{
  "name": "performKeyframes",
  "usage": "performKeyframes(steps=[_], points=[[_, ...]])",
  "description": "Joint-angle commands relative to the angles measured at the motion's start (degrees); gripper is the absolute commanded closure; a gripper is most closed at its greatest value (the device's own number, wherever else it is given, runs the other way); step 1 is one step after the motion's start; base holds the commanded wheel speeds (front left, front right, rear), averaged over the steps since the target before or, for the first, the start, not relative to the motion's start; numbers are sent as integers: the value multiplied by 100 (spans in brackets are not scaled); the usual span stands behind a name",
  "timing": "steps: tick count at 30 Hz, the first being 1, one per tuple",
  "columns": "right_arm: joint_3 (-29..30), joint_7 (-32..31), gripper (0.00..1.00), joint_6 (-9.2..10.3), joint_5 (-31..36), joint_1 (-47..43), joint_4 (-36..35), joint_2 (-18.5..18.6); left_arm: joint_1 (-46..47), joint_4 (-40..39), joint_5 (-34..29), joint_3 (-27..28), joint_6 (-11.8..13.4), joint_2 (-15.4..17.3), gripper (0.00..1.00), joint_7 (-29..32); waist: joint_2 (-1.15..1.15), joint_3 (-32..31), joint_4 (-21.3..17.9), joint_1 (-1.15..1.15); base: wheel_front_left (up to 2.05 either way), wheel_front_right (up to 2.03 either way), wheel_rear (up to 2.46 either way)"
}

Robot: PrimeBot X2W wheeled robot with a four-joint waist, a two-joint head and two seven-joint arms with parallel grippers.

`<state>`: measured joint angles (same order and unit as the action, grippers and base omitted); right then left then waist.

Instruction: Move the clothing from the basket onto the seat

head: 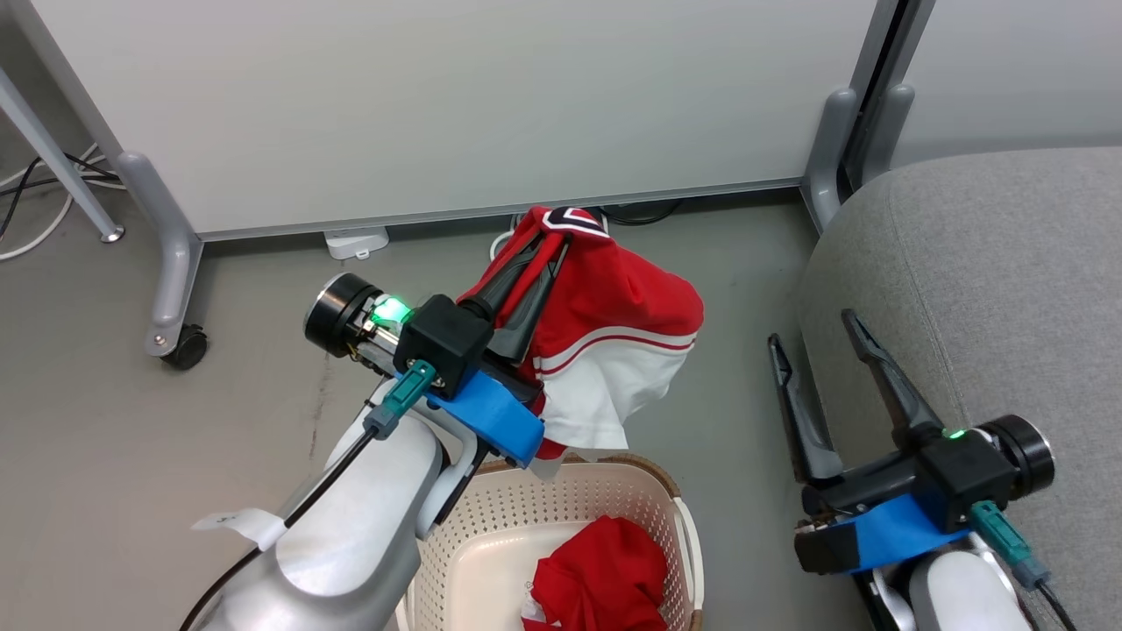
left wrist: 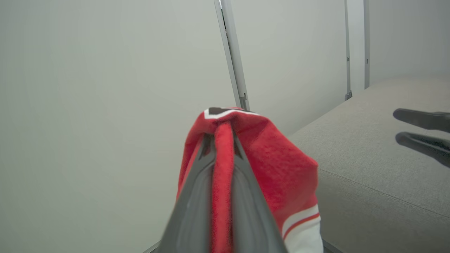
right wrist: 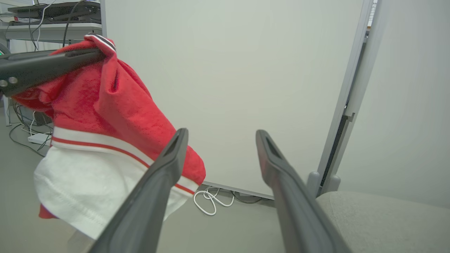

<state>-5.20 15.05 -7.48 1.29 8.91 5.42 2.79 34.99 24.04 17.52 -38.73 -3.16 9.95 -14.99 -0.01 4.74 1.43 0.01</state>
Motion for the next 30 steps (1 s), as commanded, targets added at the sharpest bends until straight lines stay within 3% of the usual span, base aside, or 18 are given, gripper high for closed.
performKeyframes(steps=[1, 7, 15, 27, 29, 30], points=[[-100, 20, 0, -3, 74, 80, -51, 24, -67, -13, -36, 40, -32, -30, 100, -29, 1, -6, 5, -1, 0, 0, 0], [-843, 20, 0, -3, 213, 535, 42, 332, -39, 44, -108, 48, -121, -95, 100, -29, 1, 12, 27, -1, 0, 0, 0], [-1650, 20, 0, -2, 271, 1405, 695, 683, 136, 37, -239, 9, -192, -239, 100, -29, 1, 125, 152, -1, 0, 0, 0], [-2143, 19, 0, -2, 72, 2319, 2015, 549, 296, 2, -377, -140, -298, -472, 100, -29, 1, 233, 259, -1, 0, 0, 0], [-2155, 20, 100, -2, -14, 2402, 2110, 509, 291, -9, -394, -159, -315, -498, 100, -29, 1, 245, 279, -1, 0, 0, 0], [-2152, 20, 100, -2, -56, 2407, 2150, 499, 290, -10, -399, -162, -319, -505, 100, -29, 1, 252, 285, -1, 0, 0, 0]])
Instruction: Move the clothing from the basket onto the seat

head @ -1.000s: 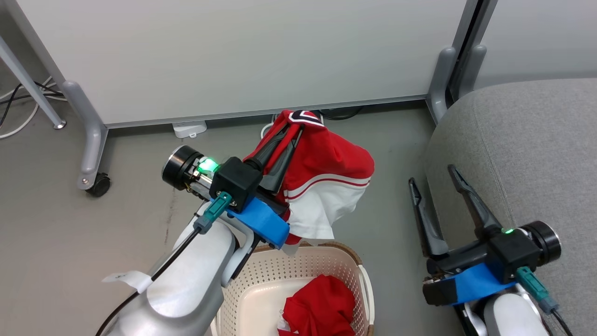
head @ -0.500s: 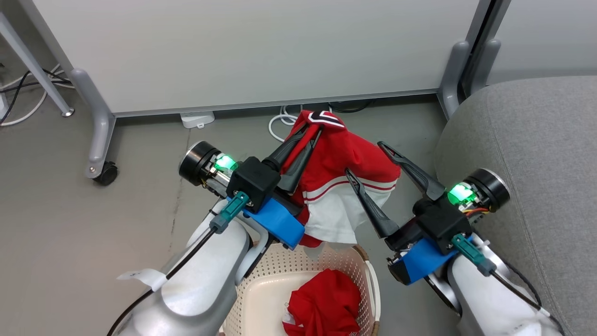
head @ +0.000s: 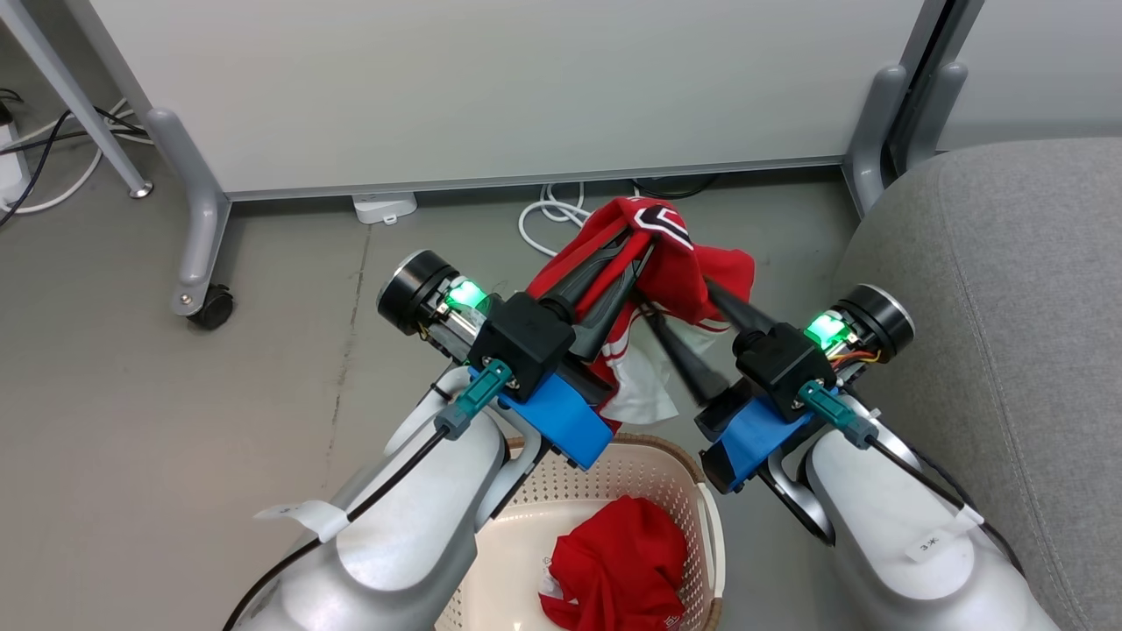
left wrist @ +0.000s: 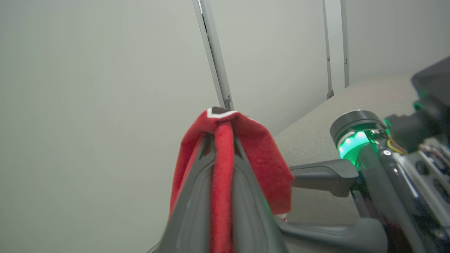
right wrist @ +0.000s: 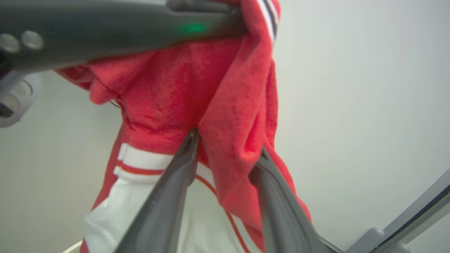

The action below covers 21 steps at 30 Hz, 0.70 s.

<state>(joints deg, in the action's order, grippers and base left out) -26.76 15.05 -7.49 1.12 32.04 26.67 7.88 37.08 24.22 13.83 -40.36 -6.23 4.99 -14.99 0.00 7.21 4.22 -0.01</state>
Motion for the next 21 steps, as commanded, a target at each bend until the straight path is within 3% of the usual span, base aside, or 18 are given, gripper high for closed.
performKeyframes(steps=[1, 17, 18, 19, 21], points=[[2, 20, 100, -1, -66, 85, 46, -15, 78, -24, -24, 3, -19, -16, 100, -29, 0, 11, 10, 1, 0, 0, 0], [-49, 20, 100, -1, -274, -105, -175, -5, -29, 49, -132, 132, -55, -28, 100, -29, 0, -24, -50, 1, 0, 0, 0], [-49, 20, 100, -1, -273, -116, -182, -7, -36, 41, -139, 141, -51, -31, 40, -29, 0, -25, -52, 1, 0, 0, 0], [-49, 20, 100, -1, -272, -126, -190, -9, -45, 44, -136, 149, -53, -34, 0, -29, 0, -24, -53, 1, 0, 0, 0], [-45, 20, 100, -1, -288, -141, -207, -20, -48, 46, -156, 165, -57, -39, 0, -29, 0, -20, -54, 1, 0, 0, 0]])
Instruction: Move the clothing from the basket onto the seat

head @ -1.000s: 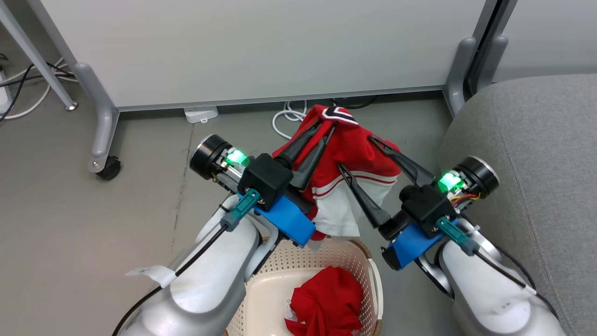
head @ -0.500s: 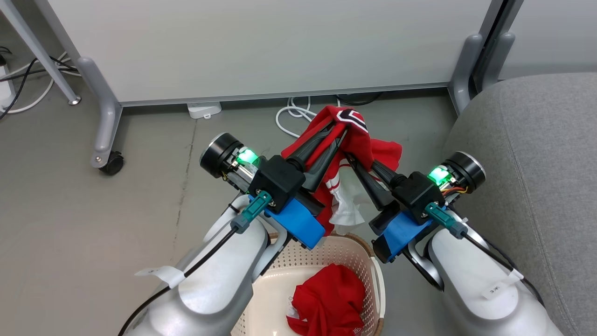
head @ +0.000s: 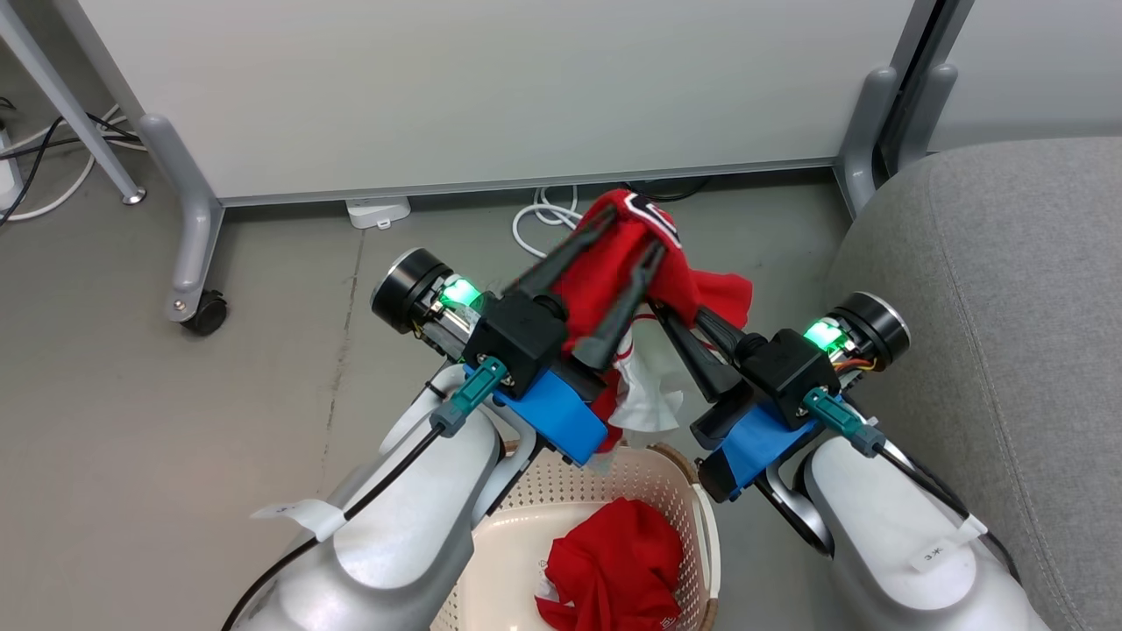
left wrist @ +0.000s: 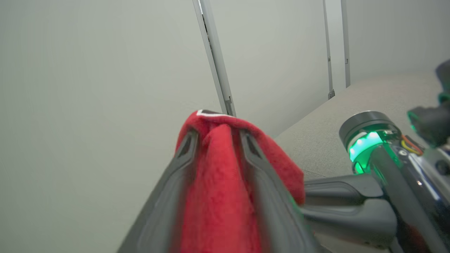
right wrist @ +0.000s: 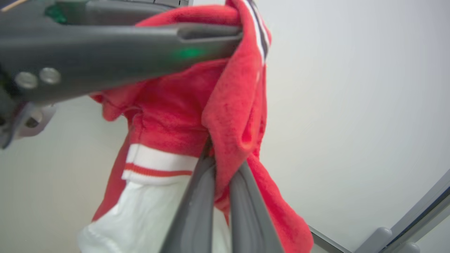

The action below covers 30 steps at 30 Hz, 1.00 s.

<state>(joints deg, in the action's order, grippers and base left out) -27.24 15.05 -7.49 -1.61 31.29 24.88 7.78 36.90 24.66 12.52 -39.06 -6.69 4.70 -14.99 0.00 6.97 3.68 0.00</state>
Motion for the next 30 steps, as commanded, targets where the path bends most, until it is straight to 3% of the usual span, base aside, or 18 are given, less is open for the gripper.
performKeyframes(steps=[1, 16, 30], points=[[8, 20, 100, -1, -22, -67, -36, -13, -27, 5, -42, 41, -14, -12, 0, -29, 0, 6, 1, 0, 0, 0, 0], [298, 20, 100, -1, -146, -339, -130, -47, -119, 30, -153, 116, -21, 8, 0, -29, 0, 11, -105, 0, 0, 0, 0], [1180, 20, 100, -1, -44, -846, -677, -118, -238, 17, -202, 57, -46, 66, 0, -24, 0, 201, -822, 0, 0, 0, 0]])
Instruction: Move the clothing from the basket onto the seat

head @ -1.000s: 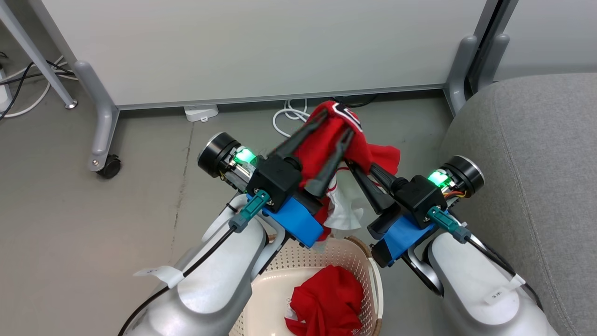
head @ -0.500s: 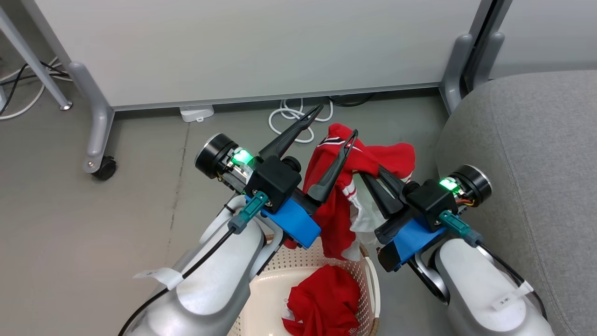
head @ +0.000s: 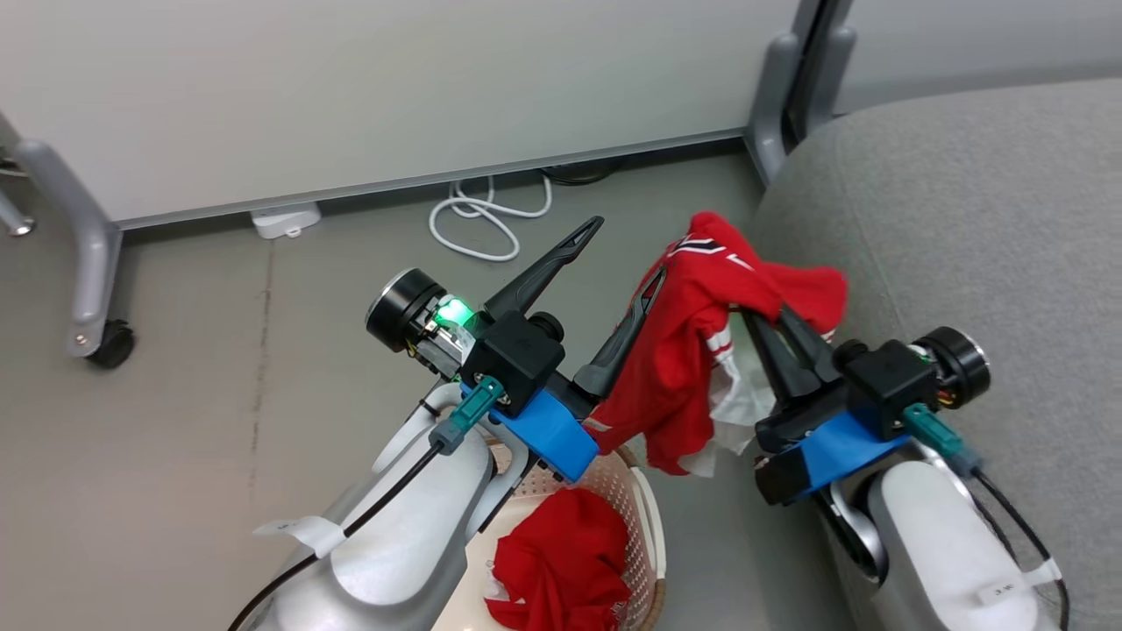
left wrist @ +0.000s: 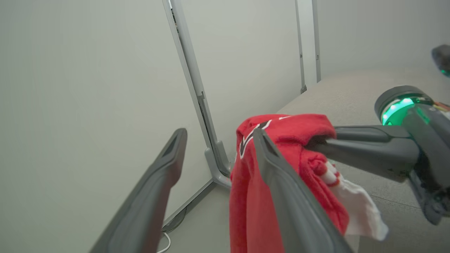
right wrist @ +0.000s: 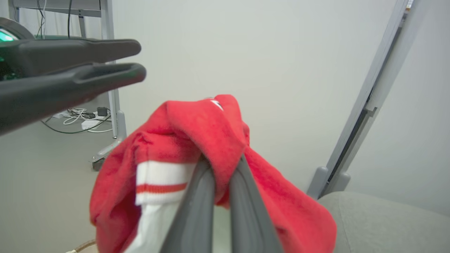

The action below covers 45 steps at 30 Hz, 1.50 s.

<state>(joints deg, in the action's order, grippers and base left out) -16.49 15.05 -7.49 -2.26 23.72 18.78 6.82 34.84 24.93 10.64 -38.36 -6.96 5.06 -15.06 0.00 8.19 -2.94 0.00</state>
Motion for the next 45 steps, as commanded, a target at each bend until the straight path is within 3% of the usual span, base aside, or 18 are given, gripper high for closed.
performKeyframes(steps=[1, 18, 30, 37, 45], points=[[181, 21, 100, -1, 35, -118, -117, -37, -24, -11, -22, -14, -15, 36, 0, -17, 0, 102, -228, 0, 0, 0, 0], [1290, 21, 100, -2, 187, -731, -698, -238, 111, 76, -25, -314, -55, 68, 0, -17, 0, 383, -1187, 0, 0, 0, 0], [1650, 21, 100, -2, 142, -940, -897, -346, 202, 127, 16, -464, -59, 110, 0, -17, 0, 482, -1496, 0, 0, 0, 0], [1889, 21, 100, -1, 138, -346, -1100, -295, 271, 108, 1, -516, -62, 126, 0, -17, 0, 652, -1493, 0, 0, 0, 0], [2489, 20, 100, -1, 55, 970, -1113, 216, 522, 93, -53, -624, -46, 146, 0, -17, 0, 1225, -1308, 0, 0, 0, 0]])
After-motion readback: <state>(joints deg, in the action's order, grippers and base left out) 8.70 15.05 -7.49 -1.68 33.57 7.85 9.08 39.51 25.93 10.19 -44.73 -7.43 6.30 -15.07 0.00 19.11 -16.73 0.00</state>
